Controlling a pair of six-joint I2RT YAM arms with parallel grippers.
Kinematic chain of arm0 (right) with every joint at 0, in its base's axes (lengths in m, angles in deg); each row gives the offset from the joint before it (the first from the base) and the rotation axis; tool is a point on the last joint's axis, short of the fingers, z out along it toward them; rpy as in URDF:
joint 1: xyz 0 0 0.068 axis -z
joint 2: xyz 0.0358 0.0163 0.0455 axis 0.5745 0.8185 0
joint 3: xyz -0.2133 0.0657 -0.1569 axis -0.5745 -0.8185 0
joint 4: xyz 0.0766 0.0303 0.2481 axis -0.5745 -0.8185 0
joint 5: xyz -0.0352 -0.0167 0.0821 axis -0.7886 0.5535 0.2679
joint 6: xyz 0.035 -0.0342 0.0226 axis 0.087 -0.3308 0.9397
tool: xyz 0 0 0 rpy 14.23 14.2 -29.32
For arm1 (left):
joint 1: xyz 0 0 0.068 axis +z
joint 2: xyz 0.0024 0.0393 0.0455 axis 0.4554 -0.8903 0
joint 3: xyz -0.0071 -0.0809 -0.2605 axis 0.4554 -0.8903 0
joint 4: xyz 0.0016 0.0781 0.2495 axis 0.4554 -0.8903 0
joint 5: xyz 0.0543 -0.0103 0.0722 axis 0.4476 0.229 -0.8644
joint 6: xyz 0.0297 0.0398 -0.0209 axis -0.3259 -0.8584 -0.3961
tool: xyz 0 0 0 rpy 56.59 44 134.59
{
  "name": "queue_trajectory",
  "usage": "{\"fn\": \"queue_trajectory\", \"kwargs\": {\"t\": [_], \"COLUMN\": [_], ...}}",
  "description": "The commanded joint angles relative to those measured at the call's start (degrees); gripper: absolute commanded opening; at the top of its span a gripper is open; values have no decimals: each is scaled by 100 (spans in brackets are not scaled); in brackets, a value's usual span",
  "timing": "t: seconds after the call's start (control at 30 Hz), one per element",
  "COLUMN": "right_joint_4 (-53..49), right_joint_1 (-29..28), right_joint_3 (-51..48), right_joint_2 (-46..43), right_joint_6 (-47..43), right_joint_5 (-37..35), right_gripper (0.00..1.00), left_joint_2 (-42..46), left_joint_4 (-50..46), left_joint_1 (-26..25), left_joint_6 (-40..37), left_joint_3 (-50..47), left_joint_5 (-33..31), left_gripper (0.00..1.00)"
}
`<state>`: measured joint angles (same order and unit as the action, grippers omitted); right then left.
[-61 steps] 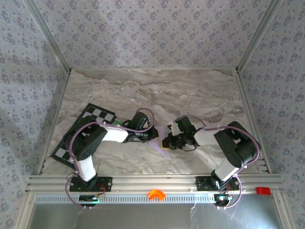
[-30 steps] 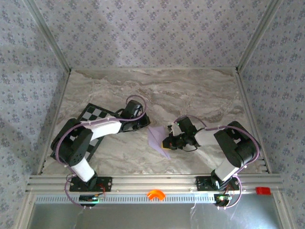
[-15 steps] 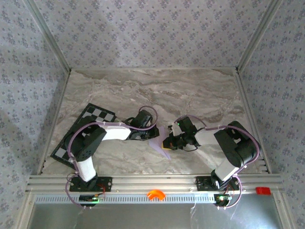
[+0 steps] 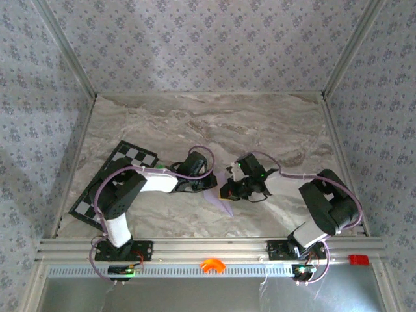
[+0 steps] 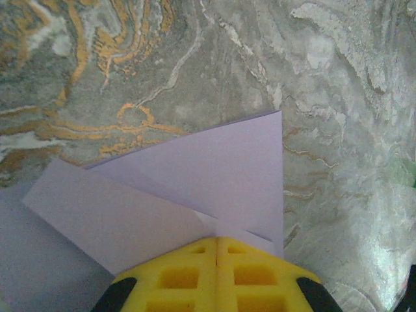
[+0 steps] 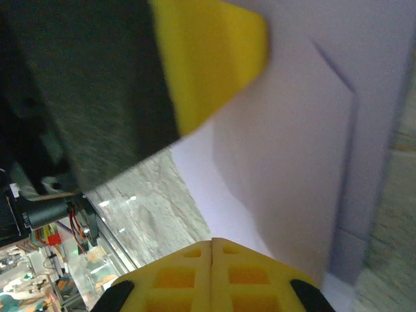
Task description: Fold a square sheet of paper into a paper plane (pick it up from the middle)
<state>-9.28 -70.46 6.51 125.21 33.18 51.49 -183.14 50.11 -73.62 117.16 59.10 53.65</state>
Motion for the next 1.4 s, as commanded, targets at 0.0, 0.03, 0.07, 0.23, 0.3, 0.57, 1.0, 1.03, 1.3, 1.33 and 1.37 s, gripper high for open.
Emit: {"fn": "queue_trajectory", "kwargs": {"t": [0.0,0.03,0.07,0.23,0.3,0.57,1.0,1.03,1.3,1.33,1.37], "right_joint_4": [-80,-70,-107,-230,-322,-293,-706,-783,-937,-899,-815], "right_joint_1": [-148,-160,-174,-181,-180,-105,13,30,283,296,300], "right_joint_3": [181,193,182,-242,-481,-1485,-2084,-2024,-1570,-1483,-1426], "right_joint_2": [295,409,503,475,225,-749,-2287,-2444,-2830,-2739,-2638], "right_joint_6": [177,159,134,-59,-101,-38,326,370,563,572,580], "right_joint_5": [-244,-333,-428,-412,-374,-188,-144,-162,-385,-393,-396], "right_gripper": [3,3,3,4,4,6,10,10,11,11,11], "left_joint_2": [-207,-205,-205,-205,-214,-240,-196,-183,-92,-83,-77], "left_joint_4": [-492,-493,-493,-511,-507,-458,-431,-437,-388,-380,-379], "left_joint_1": [12,11,5,31,51,90,91,99,107,108,108], "left_joint_6": [-63,-70,-72,-63,-54,-28,16,24,77,77,81], "left_joint_3": [-136,-133,-139,-159,-182,-247,-267,-263,-289,-292,-287], "left_joint_5": [-290,-295,-295,-329,-333,-344,-307,-299,-265,-259,-259], "left_gripper": [5,5,5,5,5,5,5,5,5,5,5]}}
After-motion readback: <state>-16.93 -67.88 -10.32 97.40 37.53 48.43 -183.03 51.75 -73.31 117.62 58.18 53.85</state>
